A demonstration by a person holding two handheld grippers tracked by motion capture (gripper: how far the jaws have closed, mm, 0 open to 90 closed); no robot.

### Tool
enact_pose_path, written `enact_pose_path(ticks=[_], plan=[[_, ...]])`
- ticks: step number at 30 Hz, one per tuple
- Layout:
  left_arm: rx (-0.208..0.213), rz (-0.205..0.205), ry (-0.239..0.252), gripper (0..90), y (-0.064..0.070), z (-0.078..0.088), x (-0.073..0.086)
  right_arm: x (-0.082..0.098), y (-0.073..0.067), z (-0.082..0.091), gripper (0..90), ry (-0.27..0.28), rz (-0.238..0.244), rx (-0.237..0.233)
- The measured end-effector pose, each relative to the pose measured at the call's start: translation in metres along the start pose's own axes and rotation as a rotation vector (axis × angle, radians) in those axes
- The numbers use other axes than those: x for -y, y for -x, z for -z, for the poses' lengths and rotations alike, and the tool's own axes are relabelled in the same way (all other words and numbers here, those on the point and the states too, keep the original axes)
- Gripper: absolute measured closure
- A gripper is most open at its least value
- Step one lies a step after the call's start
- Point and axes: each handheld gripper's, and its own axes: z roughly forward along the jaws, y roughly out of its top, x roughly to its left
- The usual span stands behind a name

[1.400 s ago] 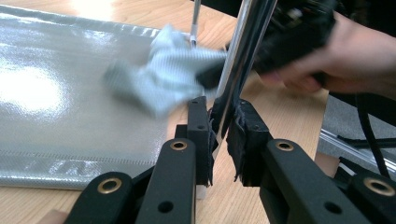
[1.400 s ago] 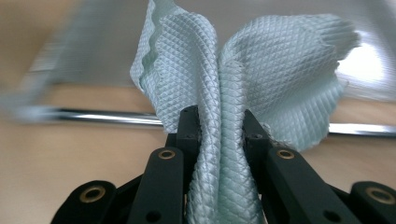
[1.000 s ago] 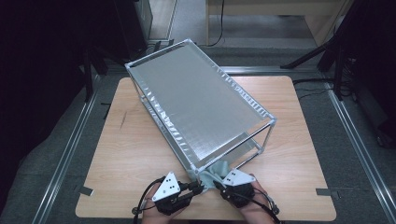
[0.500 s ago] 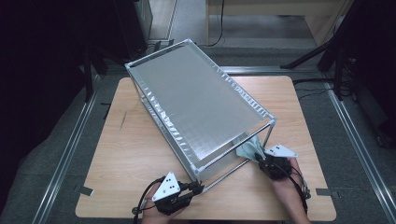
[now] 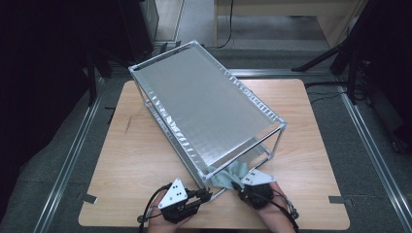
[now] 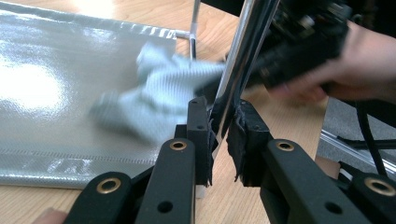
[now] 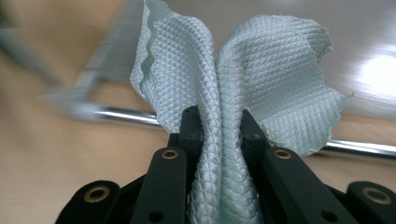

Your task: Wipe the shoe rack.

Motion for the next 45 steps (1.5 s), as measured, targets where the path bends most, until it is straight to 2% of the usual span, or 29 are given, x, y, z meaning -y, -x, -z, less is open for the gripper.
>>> enact_pose_path(ticks=[4, 5, 7, 9, 10, 14, 16, 17, 18, 22, 24, 27, 30, 33, 34, 36, 37, 41, 43, 45], plan=[[0.001, 0.000, 0.000, 79.0, 0.000, 0.000, 0.000, -0.002, -0.021, -0.005, 77.5, -0.001, 0.062, -0.057], [0.001, 0.001, 0.000, 79.0, 0.000, 0.000, 0.000, -0.002, -0.023, -0.005, 77.6, 0.000, 0.074, -0.054], [0.002, 0.002, 0.002, 79.0, 0.000, 0.000, 0.000, -0.005, -0.015, -0.004, 77.8, 0.012, 0.083, -0.033], [0.002, 0.004, 0.003, 78.9, 0.000, 0.000, 0.001, -0.006, 0.002, -0.002, 78.1, 0.029, 0.052, 0.023], [0.003, 0.005, 0.003, 78.9, 0.000, 0.000, 0.001, -0.006, 0.016, -0.001, 78.3, 0.038, 0.007, 0.057], [0.006, 0.007, 0.005, 78.8, -0.001, 0.001, 0.001, 0.001, 0.056, 0.007, 78.5, 0.047, -0.073, 0.184], [0.007, 0.007, 0.004, 78.9, -0.001, 0.001, 0.001, 0.007, 0.076, 0.013, 78.7, 0.037, -0.104, 0.283], [0.010, 0.007, 0.004, 78.8, -0.001, 0.001, 0.001, 0.010, 0.086, 0.017, 78.7, 0.039, -0.132, 0.314], [0.011, 0.007, 0.004, 78.8, -0.001, 0.001, 0.001, 0.013, 0.094, 0.022, 78.7, 0.040, -0.139, 0.341], [0.013, 0.005, 0.002, 78.8, -0.002, 0.000, 0.001, 0.017, 0.107, 0.056, 78.7, 0.060, -0.143, 0.394], [0.011, 0.005, -0.001, 78.8, -0.002, 0.000, 0.000, 0.018, 0.112, 0.071, 78.8, 0.073, -0.164, 0.419], [0.011, 0.009, -0.001, 78.6, -0.002, -0.001, 0.000, 0.026, 0.125, 0.094, 79.1, 0.080, -0.228, 0.495], [0.002, 0.008, -0.004, 78.6, -0.004, 0.001, -0.001, 0.042, 0.135, 0.109, 79.2, 0.053, -0.283, 0.564], [-0.007, 0.015, -0.001, 78.6, -0.008, 0.002, -0.001, 0.057, 0.141, 0.116, 78.3, 0.018, -0.329, 0.539], [-0.010, 0.020, 0.000, 78.6, -0.008, 0.002, -0.001, 0.061, 0.141, 0.116, 75.2, 0.005, -0.328, 0.498], [-0.012, 0.028, 0.002, 78.5, -0.010, 0.003, -0.001, 0.065, 0.140, 0.115, 63.6, 0.015, -0.320, 0.426], [-0.012, 0.029, 0.002, 78.4, -0.010, 0.002, -0.001, 0.064, 0.138, 0.116, 55.0, 0.021, -0.311, 0.406], [-0.010, 0.029, 0.003, 78.3, -0.010, 0.002, -0.001, 0.052, 0.127, 0.134, 28.7, 0.101, -0.274, 0.314], [-0.009, 0.030, 0.003, 78.3, -0.010, 0.002, 0.000, 0.042, 0.119, 0.142, 27.0, 0.132, -0.240, 0.298], [-0.009, 0.029, 0.004, 78.3, -0.010, 0.002, 0.000, 0.031, 0.112, 0.145, 32.8, 0.173, -0.234, 0.293]])
